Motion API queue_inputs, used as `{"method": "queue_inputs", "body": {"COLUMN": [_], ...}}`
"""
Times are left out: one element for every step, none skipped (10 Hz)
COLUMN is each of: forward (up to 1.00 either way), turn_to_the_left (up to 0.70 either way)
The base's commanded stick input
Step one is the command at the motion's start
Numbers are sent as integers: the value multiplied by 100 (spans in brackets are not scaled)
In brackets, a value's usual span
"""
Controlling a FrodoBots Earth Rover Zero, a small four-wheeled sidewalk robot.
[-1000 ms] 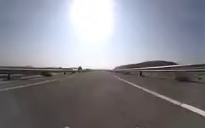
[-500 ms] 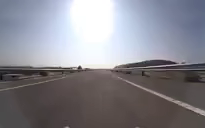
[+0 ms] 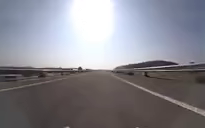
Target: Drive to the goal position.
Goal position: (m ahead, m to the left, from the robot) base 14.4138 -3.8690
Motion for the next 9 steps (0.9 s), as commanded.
{"method": "queue_inputs", "body": {"forward": [100, 100, 100, 100, 100, 100, 100, 100, 100], "turn_to_the_left": [0, 0, 0, 0, 0, 0, 0, 0, 0]}}
